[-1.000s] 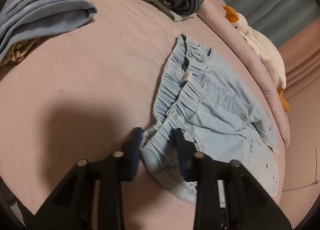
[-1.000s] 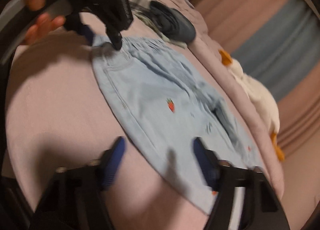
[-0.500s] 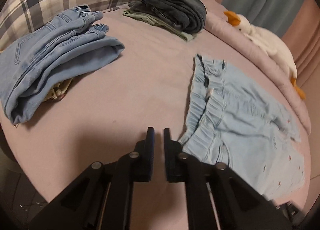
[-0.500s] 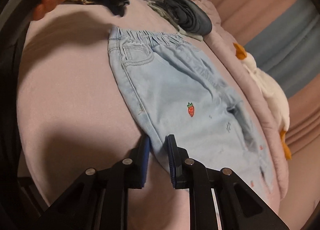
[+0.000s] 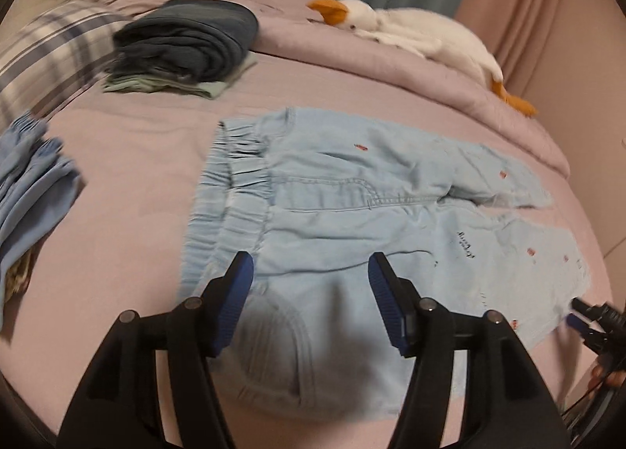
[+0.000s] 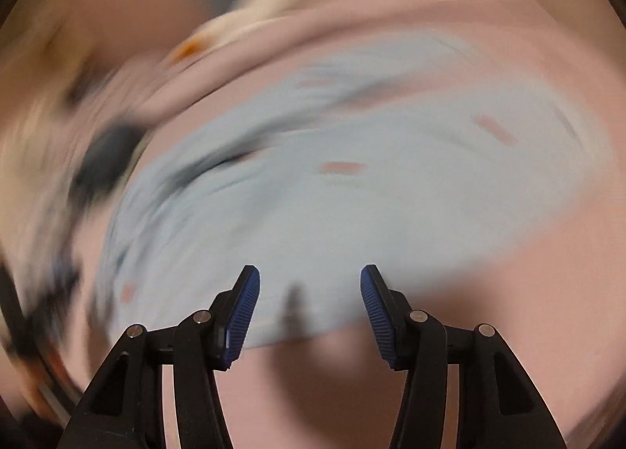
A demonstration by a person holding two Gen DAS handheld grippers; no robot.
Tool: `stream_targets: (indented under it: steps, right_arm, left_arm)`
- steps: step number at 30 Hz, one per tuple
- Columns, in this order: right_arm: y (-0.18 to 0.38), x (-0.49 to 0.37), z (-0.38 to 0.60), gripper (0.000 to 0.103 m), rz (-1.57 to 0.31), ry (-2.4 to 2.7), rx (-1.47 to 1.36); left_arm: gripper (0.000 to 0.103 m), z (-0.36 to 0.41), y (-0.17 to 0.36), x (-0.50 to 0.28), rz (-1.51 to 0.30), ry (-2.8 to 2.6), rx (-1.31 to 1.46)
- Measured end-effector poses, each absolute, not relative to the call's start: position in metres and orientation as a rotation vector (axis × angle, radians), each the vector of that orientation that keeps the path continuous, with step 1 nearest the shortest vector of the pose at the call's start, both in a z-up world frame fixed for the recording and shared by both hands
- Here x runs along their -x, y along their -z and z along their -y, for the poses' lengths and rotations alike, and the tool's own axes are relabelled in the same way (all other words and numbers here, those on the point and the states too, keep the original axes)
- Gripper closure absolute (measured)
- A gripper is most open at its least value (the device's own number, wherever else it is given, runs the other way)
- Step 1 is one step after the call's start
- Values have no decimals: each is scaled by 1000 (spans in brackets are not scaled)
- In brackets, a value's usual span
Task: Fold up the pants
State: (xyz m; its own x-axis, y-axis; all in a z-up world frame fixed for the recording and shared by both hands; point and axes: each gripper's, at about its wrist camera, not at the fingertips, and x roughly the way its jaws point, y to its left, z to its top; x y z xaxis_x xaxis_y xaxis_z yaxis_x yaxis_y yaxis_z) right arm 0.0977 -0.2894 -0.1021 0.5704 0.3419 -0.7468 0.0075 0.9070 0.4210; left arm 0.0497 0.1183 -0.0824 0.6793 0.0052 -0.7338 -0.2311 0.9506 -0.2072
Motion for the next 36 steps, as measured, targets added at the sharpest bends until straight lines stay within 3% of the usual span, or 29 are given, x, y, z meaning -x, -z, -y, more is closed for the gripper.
stream_targets:
  steps: [6,8,11,12,15,22,24,27,30,35,36]
  right_arm:
    - [135,-102,383,49,-898,-55,-790]
    - [138,-117,388,49,-870,-58,-821]
    - [139,-133,383,85,-860,-33,-804]
    - [138,-134,384,90,-860,-34,-819]
    - [123,-116,392,91,-825,9,-777]
    - [131,-130,396,86,-934,100,-580]
    - [116,-129,399,68,-942,139,-514]
    - [86,-115,397,55,-821,270,-376]
    - [75,-122,375,55,-767,196,-237]
    - [134,-165,348,54,-979,71,-55]
    - [132,-166,351,54,-942,83,-56]
  left_arm:
    - [43,-118,115,-75,-956,-197,200]
    - [43,-116,119,-71,-925,-187,159]
    - [44,-109,121,-68,-922,-191,66]
    - [44,-111,120,-67,-922,-187,65]
    - [44,-114,120,-68,-925,-180,69]
    - [44,-108,117,-64,-931,-172,40]
    - [37,-108,113,-56,-920,-179,33]
    - [35,-107,122,-45,-941,-155,10]
    - [35,-109,124,-35,-922,-135,-5]
    - [30,-126,119,-28,-934,-126,26]
    - [29,-132,116,-28,-945,-146,28]
